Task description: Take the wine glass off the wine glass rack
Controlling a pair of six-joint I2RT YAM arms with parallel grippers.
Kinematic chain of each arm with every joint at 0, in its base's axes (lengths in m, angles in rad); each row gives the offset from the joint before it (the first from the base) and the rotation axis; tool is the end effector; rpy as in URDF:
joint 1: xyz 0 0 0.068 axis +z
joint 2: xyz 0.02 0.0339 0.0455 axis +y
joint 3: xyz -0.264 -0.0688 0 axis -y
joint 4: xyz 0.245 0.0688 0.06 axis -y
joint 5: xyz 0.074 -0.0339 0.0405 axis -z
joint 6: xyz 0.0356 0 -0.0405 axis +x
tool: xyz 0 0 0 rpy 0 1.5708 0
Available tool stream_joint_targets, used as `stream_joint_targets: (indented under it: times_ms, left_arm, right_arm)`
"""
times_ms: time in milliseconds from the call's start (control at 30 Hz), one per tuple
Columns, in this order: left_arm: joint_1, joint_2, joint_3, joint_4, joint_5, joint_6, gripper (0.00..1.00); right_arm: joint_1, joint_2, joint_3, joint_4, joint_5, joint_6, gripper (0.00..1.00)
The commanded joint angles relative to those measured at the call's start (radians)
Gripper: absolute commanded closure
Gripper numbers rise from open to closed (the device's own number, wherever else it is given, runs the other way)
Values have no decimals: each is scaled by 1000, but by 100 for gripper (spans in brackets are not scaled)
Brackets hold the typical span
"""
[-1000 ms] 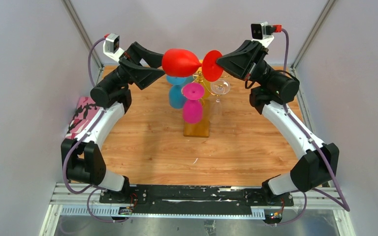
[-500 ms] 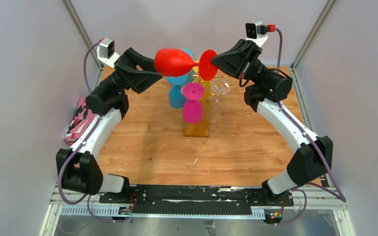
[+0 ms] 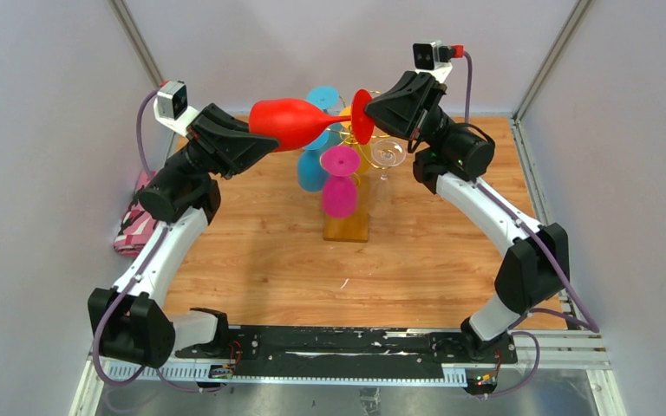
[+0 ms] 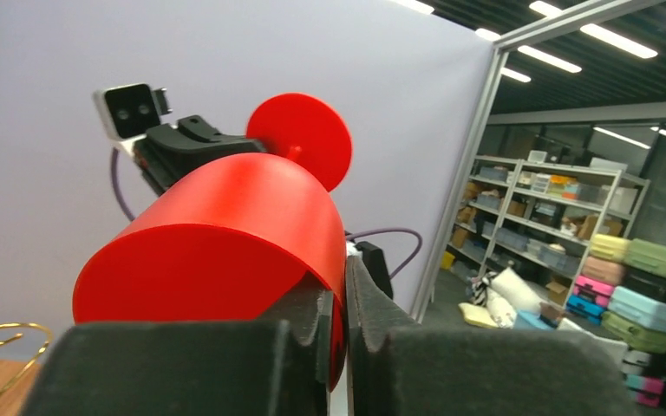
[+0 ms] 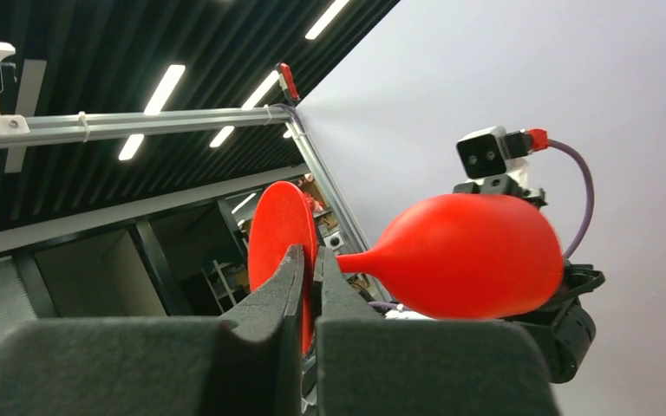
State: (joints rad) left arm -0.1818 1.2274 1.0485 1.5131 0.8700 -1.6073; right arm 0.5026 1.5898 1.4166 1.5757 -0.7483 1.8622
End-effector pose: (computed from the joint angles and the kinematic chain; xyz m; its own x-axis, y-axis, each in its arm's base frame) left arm 0.1973 -0.0639 0.4718 -0.3275 -0.5950 -0.7340 0.9448 -0.1976 -0.2614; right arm 0.2455 0.1626 0.4930 -0.6820 0.4261 -0.5944 -0.6974 -0.6236 0.3532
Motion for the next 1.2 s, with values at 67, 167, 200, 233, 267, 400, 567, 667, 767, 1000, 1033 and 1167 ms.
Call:
stream_joint_targets:
  times_ms: [67,167,200,233,267,400,567,667,767,1000,1033,1167]
  left_arm:
    - [-13,-13,25,57,1,-21,100]
    - [-10,-47,33,-61,-16,38,100]
    - [-8,-70,34,-129,-24,86,100]
    - [-5,-95,38,-215,-32,138,100]
    - [0,-127,49,-305,-39,206,100]
    - [19,-271,177,-1019,-160,640,100]
    - [19,-254,513,-1702,-545,1036,100]
    - [19,-81,793,-2015,-778,1142,100]
    - [19,159,1083,-2305,-994,1214,100]
    - [38,588,1374,-2605,-1150,1266,100]
    - [47,618,1361,-2608,-1135,1265,100]
    - [86,739,1336,-2636,-1084,1252,100]
  right_arm:
    - [14,34,-17,10,-46,-50,100]
    - [10,28,-13,-9,-54,-75,89]
    - [6,19,-19,-19,-53,-91,77]
    - [-1,9,-25,-38,-53,-110,61]
    - [-12,-6,-31,-58,-57,-129,50]
    - [-101,-95,-79,-171,-77,-213,26]
    - [-240,-219,-173,-273,-87,-279,23]
    - [-316,-295,-212,-398,-111,-334,24]
    - [-368,-382,-220,-659,-141,-502,26]
    - [-396,-557,-142,-1324,-41,-1045,27]
    - [-398,-567,-134,-1374,-27,-1086,27]
    - [-403,-571,-110,-1527,-1,-1191,27]
